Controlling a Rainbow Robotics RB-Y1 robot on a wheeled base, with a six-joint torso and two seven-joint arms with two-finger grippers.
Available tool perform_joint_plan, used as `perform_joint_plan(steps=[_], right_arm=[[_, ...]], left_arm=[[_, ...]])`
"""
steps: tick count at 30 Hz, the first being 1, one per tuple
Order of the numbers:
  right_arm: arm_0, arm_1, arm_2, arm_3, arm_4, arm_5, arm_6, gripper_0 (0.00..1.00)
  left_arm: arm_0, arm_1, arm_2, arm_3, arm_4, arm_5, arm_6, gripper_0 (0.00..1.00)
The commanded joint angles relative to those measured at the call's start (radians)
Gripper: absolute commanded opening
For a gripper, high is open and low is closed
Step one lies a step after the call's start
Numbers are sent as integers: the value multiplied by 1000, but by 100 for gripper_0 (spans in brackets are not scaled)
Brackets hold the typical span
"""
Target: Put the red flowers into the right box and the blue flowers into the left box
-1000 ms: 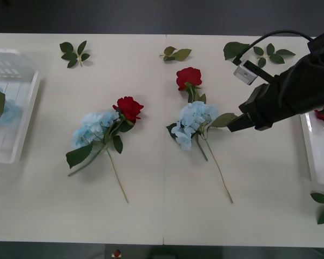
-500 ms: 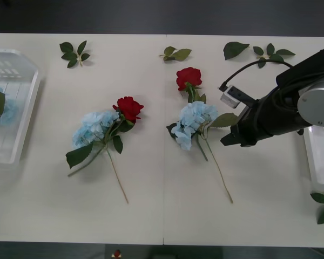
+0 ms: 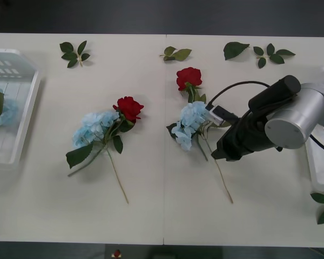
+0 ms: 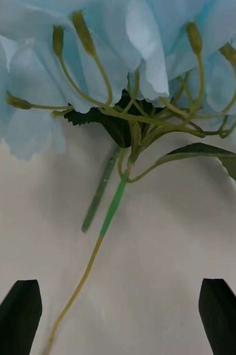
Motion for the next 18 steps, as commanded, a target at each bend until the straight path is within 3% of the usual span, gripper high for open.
perform_joint_plan(steps=[1,3,6,9,14,18], right_arm=[[-10,66,-5,59,41,3,-27,82],[-10,95,-5,88,68,1,-28,82],[-10,124,-5,117,96,1,-28,82],[-10,135,-4,125,116,1,-30,82],[-3,150,-4,136,127,14,-30,80],[0,162,-4,139,157,23,-31,79]], left_arm=[[-28,26,8,-7,2,-15,-18,6],[-27,26,8,-7,7,-15,-20,10],[-27,26,10,-7,30,-7,-24,24],[-27,26,11,-7,65,19,-29,46],[-27,26,106,-35,205,202,-90,87],[-33,26,192,-92,288,366,-129,94]])
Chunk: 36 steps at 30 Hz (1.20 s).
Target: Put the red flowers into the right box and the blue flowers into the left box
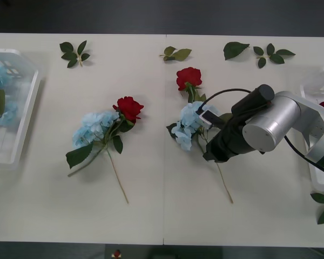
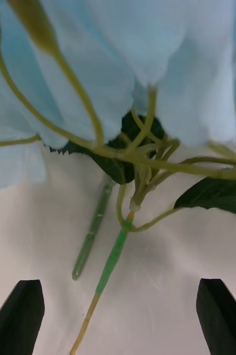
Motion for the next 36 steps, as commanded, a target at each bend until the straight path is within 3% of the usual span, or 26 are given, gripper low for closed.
perform_joint_plan(steps=[1,3,9,14,18,28,36], right_arm=[[0,23,-4,2,42,1,-31,78],[0,31,1,13,47,1,-31,75],[1,54,1,31,76,-1,-31,50],[1,62,1,34,79,-1,-31,34],[1,63,1,34,81,-1,-33,2],[-5,31,-8,17,39,-8,-30,0],[-5,-95,-211,-90,-275,-1,23,0]], left_arm=[[-36,26,120,-93,73,146,-64,94],[-45,26,149,-124,113,205,-67,94],[-86,26,174,-238,169,303,-66,94],[-138,26,65,-310,162,300,20,98],[-180,15,-75,-345,114,245,140,100],[-129,-99,-269,-472,-140,117,387,100],[-105,-151,-388,-566,-320,90,554,100]])
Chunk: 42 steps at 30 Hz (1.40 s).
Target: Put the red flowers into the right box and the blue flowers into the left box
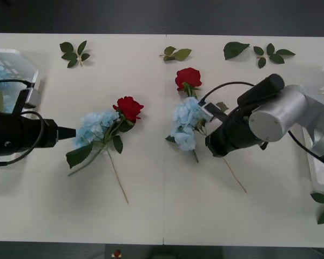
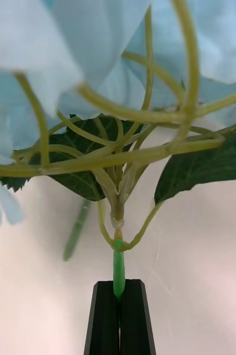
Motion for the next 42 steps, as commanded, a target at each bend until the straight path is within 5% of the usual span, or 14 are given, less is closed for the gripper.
perform_joint_plan(steps=[1,10,20,31,42], right_arm=[[-6,-76,-143,-82,-147,4,38,0],[-12,-62,-419,-73,-505,111,292,0],[-55,125,-499,-68,-565,117,506,0],[-55,381,-552,-64,-480,102,661,0],[-55,490,-528,-62,-387,90,685,0]], left_arm=[[-10,-7,-65,-56,-93,-33,86,100],[-21,-36,-82,-83,-132,-78,122,100],[-9,-37,155,-33,329,22,-149,100],[14,-86,217,240,882,103,-747,100],[20,-244,85,286,995,100,-1203,100]])
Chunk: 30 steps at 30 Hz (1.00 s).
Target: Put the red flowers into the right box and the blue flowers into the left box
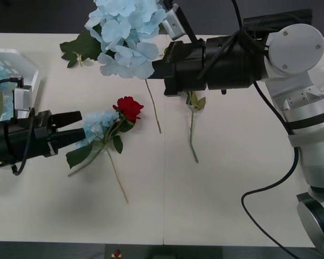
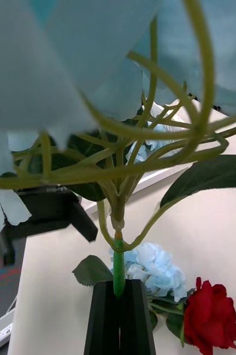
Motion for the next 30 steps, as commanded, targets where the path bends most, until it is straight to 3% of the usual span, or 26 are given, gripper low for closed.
perform_joint_plan(steps=[1,7,15,30], right_arm=[[-29,19,44,-13,5,-31,41,0],[-37,24,122,-13,-39,-106,45,0],[-37,44,124,-11,-27,-113,48,0],[-36,42,124,-13,-45,-129,48,0]], left_arm=[[17,-56,-58,-37,21,-14,-71,100],[18,-128,-127,-52,21,-77,-89,100],[10,-192,-198,-52,19,-150,-89,100],[-40,-270,-205,-50,-63,-204,-89,96]])
